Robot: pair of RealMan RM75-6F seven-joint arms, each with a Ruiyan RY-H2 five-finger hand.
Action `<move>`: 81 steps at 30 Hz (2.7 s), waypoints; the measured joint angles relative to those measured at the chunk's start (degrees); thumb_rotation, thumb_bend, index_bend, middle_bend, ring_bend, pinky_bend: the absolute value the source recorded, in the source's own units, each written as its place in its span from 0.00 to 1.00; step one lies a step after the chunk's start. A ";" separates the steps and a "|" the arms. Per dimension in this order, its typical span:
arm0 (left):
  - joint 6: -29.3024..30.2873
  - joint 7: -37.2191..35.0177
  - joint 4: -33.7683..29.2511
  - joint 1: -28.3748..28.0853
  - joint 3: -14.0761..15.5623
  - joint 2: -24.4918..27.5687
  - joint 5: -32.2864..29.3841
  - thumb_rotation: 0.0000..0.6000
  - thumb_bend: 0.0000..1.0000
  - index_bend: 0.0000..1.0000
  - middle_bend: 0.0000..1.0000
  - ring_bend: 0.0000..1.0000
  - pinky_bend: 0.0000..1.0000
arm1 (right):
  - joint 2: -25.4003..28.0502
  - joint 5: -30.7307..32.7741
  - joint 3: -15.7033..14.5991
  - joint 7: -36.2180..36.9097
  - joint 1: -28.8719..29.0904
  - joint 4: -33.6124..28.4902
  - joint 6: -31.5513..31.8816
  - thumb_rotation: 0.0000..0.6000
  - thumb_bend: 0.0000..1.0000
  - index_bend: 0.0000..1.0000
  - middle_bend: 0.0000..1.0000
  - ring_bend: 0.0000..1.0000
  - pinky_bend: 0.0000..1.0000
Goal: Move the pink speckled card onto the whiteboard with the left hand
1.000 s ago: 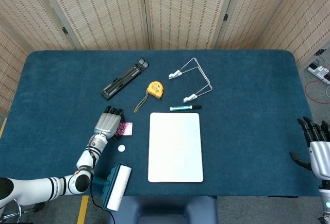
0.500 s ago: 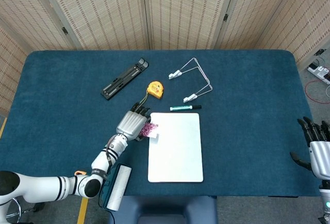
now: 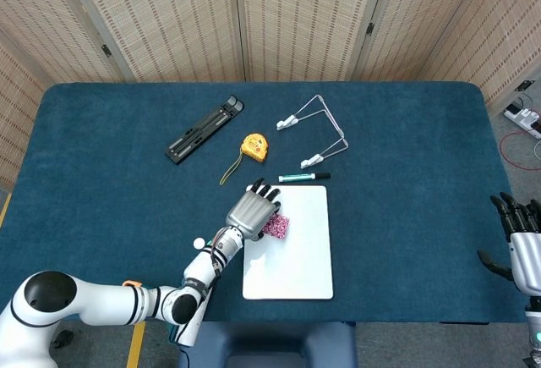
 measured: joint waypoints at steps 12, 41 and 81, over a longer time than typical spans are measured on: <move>0.66 -1.76 -0.96 -0.12 1.13 0.77 0.46 1.00 0.29 0.26 0.17 0.13 0.00 | 0.42 0.16 0.35 -0.37 0.52 -0.55 -0.50 1.00 0.23 0.09 0.11 0.14 0.00; 8.45 -15.91 -7.76 16.40 14.86 15.84 30.48 1.00 0.29 0.43 0.17 0.13 0.00 | -0.31 -0.57 0.35 0.09 1.74 -0.02 -1.43 1.00 0.23 0.09 0.11 0.14 0.00; 2.44 -13.68 -1.76 21.75 12.50 12.52 28.05 1.00 0.29 0.48 0.17 0.14 0.00 | -0.38 -0.31 0.11 -0.01 1.16 -0.05 -0.70 1.00 0.23 0.10 0.11 0.14 0.00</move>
